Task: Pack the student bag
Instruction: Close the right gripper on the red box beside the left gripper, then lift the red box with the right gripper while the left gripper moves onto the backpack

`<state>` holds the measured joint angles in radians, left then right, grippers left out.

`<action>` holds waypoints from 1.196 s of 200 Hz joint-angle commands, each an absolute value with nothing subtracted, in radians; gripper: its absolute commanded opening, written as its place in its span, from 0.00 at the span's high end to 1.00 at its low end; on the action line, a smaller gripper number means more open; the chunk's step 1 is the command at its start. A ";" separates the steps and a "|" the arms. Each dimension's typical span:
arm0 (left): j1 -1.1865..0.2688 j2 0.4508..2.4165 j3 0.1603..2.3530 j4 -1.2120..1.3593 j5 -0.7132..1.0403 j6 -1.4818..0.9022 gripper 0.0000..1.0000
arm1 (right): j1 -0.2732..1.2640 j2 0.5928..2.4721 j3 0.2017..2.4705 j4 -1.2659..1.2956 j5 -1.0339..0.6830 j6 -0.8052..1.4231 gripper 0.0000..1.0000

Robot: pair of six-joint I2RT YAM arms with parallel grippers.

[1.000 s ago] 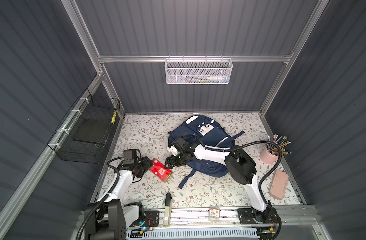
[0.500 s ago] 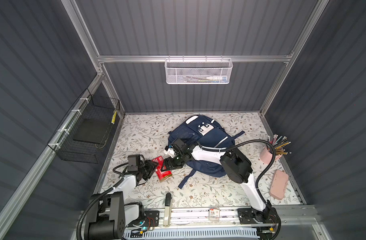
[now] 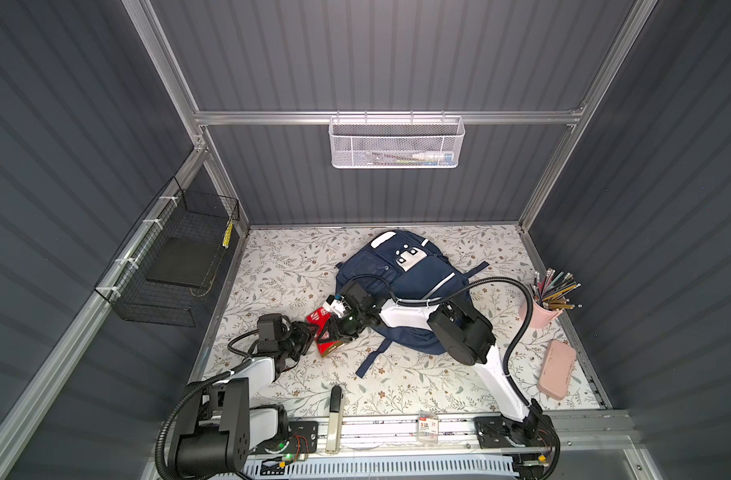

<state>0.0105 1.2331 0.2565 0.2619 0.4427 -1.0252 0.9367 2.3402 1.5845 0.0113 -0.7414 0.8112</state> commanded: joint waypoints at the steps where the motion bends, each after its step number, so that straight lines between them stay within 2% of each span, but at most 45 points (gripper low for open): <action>1: 0.003 1.234 0.266 0.062 0.400 -0.980 0.57 | 0.933 2.312 1.540 0.004 -0.721 0.832 0.63; 34: 0.003 1.203 0.277 0.039 0.398 -0.971 0.56 | 0.934 2.279 1.517 0.005 -0.744 0.799 0.77; 60: 0.004 1.162 0.327 -0.041 0.357 -0.896 0.52 | 0.934 2.180 1.495 -0.047 -0.684 0.749 0.86; 104: 0.004 1.029 0.466 -0.174 0.337 -0.781 0.47 | 0.934 1.979 1.378 -0.052 -0.597 0.712 0.95; 127: 0.003 0.996 0.478 -0.013 0.488 -0.719 0.40 | 0.934 1.777 1.240 -0.011 -0.471 0.713 1.00; 150: -0.016 1.094 0.531 0.072 0.621 -0.686 0.33 | 0.912 1.595 1.109 -0.008 -0.387 0.729 1.00; 168: -0.094 1.167 0.615 0.054 0.633 -0.615 0.29 | 0.852 1.481 0.985 0.029 -0.427 0.774 1.00; 187: -0.256 1.185 0.732 -0.022 0.494 -0.503 0.26 | 0.774 1.304 0.827 0.062 -0.406 0.805 1.00; 207: -0.402 1.239 0.853 -0.076 0.379 -0.419 0.24 | 0.690 1.085 0.743 -0.108 -0.250 0.755 1.00; 224: -0.524 1.331 0.978 -0.149 0.299 -0.337 0.21 | 0.581 0.941 0.685 -0.210 -0.227 0.738 1.00; 235: -0.613 1.404 1.070 -0.210 0.234 -0.275 0.14 | 0.491 0.882 0.656 -0.266 -0.255 0.742 1.00; 239: -0.647 1.427 1.098 -0.229 0.204 -0.253 0.02 | 0.458 0.865 0.647 -0.284 -0.273 0.739 1.00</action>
<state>-0.5167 1.3136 0.9585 -0.0769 0.3779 -0.4351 0.5896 0.9771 0.6880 -0.1429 -0.3004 0.7647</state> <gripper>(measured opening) 0.839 0.105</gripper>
